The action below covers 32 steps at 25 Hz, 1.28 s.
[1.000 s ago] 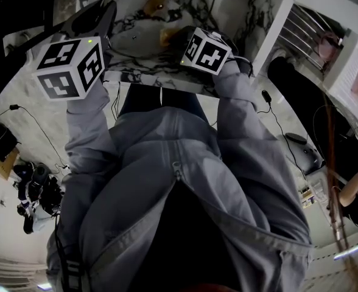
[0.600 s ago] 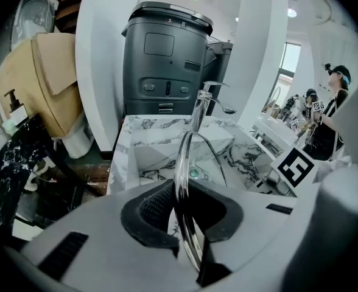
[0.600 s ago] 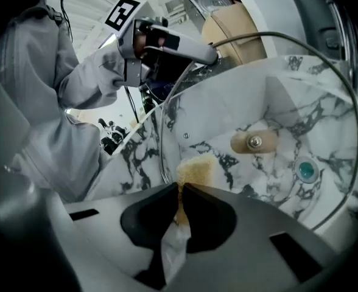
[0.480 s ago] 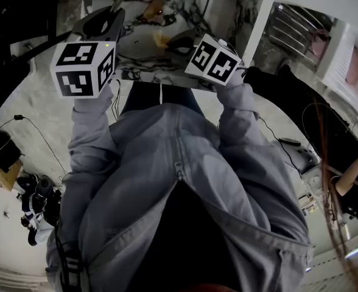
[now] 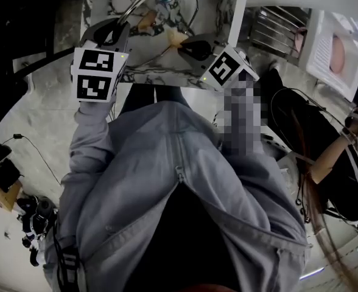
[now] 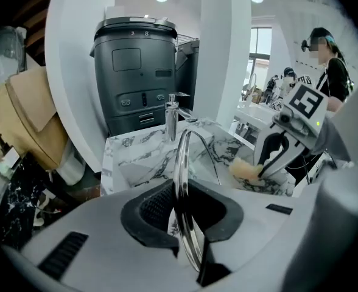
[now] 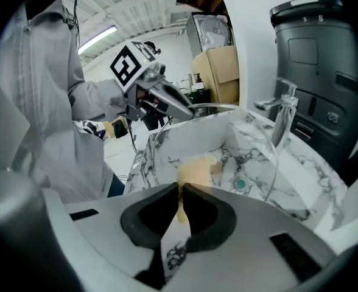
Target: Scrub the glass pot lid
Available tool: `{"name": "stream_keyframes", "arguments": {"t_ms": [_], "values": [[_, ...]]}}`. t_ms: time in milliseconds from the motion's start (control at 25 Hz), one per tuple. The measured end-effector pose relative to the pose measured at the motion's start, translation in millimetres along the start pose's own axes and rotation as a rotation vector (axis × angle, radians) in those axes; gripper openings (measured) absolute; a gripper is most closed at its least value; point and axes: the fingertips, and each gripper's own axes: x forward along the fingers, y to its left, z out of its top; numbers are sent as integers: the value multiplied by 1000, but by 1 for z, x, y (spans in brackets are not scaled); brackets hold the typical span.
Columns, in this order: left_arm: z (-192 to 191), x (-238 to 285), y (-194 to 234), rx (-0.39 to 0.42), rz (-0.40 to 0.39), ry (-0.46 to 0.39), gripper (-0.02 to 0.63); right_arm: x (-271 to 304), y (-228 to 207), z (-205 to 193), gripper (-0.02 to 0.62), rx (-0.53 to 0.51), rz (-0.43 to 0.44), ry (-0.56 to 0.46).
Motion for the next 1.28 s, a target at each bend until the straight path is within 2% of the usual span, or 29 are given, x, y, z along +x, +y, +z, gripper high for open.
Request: {"name": "stream_keyframes", "arguments": {"t_ms": [240, 520, 600, 920, 1080, 1280], "values": [[23, -6, 20, 135, 11, 5, 71, -45, -56, 47, 44, -47, -154, -2], [24, -20, -3, 331, 15, 4, 71, -95, -90, 52, 43, -41, -333, -18], [21, -23, -6, 368, 25, 10, 71, -98, -103, 48, 44, -58, -360, 12], [24, -27, -16, 425, 43, 5, 69, -53, -205, 25, 44, -196, -431, 256], [27, -26, -20, 434, 50, 6, 69, -24, -243, 21, 44, -215, -419, 319], [29, -25, -19, 444, 51, 8, 69, -9, -270, 17, 44, -246, -429, 386]]}}
